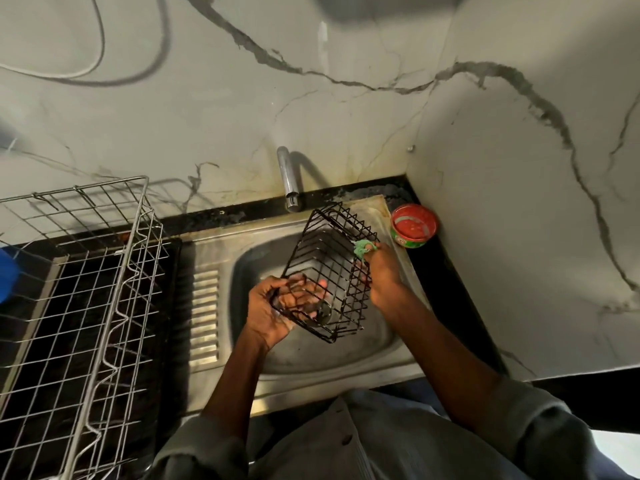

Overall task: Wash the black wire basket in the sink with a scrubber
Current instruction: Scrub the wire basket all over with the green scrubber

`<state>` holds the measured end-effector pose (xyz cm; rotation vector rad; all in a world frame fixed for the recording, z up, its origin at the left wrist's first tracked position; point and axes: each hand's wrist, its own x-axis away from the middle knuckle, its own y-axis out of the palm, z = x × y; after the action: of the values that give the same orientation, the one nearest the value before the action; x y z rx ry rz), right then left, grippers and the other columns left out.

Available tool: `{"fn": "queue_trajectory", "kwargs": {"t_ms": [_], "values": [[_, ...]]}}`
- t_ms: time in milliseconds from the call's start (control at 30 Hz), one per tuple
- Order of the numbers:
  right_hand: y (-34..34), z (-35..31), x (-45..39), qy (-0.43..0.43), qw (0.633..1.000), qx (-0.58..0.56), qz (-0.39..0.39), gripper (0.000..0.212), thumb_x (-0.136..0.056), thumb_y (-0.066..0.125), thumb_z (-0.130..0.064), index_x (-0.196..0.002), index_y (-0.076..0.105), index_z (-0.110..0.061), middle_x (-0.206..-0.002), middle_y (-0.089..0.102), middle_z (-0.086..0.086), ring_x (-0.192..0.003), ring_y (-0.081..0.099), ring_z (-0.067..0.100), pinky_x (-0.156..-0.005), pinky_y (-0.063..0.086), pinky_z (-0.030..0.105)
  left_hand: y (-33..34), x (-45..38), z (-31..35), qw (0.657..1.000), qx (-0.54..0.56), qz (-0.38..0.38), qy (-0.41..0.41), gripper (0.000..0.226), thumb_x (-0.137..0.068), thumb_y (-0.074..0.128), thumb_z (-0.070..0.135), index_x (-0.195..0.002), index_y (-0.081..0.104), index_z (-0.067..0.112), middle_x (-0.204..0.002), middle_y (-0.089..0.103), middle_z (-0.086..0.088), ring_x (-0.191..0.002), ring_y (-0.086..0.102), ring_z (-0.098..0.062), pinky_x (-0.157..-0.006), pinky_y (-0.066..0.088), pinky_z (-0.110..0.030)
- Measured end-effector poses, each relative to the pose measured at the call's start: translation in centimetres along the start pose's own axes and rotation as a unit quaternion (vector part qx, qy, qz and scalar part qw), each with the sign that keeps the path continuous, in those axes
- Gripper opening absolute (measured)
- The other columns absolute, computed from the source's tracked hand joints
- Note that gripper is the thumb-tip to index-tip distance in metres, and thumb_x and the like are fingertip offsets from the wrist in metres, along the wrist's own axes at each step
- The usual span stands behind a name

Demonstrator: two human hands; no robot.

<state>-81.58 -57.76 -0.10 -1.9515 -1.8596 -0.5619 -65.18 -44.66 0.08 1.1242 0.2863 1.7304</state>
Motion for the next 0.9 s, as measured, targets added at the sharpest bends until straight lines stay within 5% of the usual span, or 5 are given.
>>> {"fn": "queue_trajectory", "kwargs": {"t_ms": [200, 433, 567, 700, 900], "values": [[-2.0, -1.0, 0.1, -0.067, 0.992, 0.049, -0.099, 0.024, -0.099, 0.05, -0.011, -0.109, 0.07, -0.018, -0.106, 0.074, 0.005, -0.094, 0.064, 0.025, -0.075, 0.053, 0.039, 0.1, -0.6, 0.9, 0.994, -0.056, -0.088, 0.01, 0.063, -0.093, 0.037, 0.0, -0.156, 0.039, 0.007, -0.155, 0.051, -0.019, -0.141, 0.052, -0.04, -0.11, 0.05, -0.056], [-1.2, -3.4, 0.2, -0.145, 0.953, 0.188, -0.188, 0.021, -0.1, 0.049, 0.0, -0.11, 0.065, -0.008, -0.101, 0.064, 0.003, -0.081, 0.052, 0.007, -0.064, 0.038, 0.02, 2.5, -1.7, 4.9, 0.998, -0.05, -0.029, 0.001, 0.076, -0.101, 0.034, 0.072, -0.134, 0.07, 0.013, -0.143, 0.063, -0.018, -0.128, 0.064, -0.039, -0.096, 0.056, -0.046], [-0.1, -3.9, -0.5, -0.144, 0.956, 0.194, -0.166, 0.017, -0.099, 0.053, -0.006, -0.106, 0.068, -0.01, -0.11, 0.071, 0.009, -0.106, 0.065, 0.028, -0.091, 0.052, 0.04, 3.9, -1.5, 5.3, 0.999, -0.006, -0.037, -0.008, 0.056, -0.104, 0.039, 0.047, -0.144, 0.063, 0.015, -0.14, 0.065, -0.018, -0.123, 0.068, -0.035, -0.094, 0.06, -0.049], [0.0, -4.2, 0.8, -0.255, 0.945, 0.204, 0.031, 0.013, -0.095, 0.062, -0.006, -0.106, 0.069, -0.009, -0.103, 0.069, 0.004, -0.094, 0.062, 0.016, -0.066, 0.043, 0.014, 5.3, -1.5, 4.4, 0.993, 0.089, -0.083, 0.012, 0.057, -0.096, 0.043, 0.026, -0.144, 0.056, -0.001, -0.146, 0.057, -0.028, -0.135, 0.056, -0.045, -0.113, 0.043, -0.059], [1.9, -3.7, 7.9, -0.517, 0.791, 0.325, -0.024, 0.023, -0.089, 0.055, -0.023, -0.107, 0.067, -0.015, -0.104, 0.068, 0.001, -0.095, 0.06, 0.015, -0.084, 0.052, 0.031, 7.4, -1.7, 2.4, 0.99, 0.114, -0.061, 0.056, 0.029, -0.09, 0.05, 0.012, -0.087, 0.078, 0.003, -0.089, 0.074, -0.012, -0.079, 0.072, -0.024, -0.087, 0.054, -0.037]]}}
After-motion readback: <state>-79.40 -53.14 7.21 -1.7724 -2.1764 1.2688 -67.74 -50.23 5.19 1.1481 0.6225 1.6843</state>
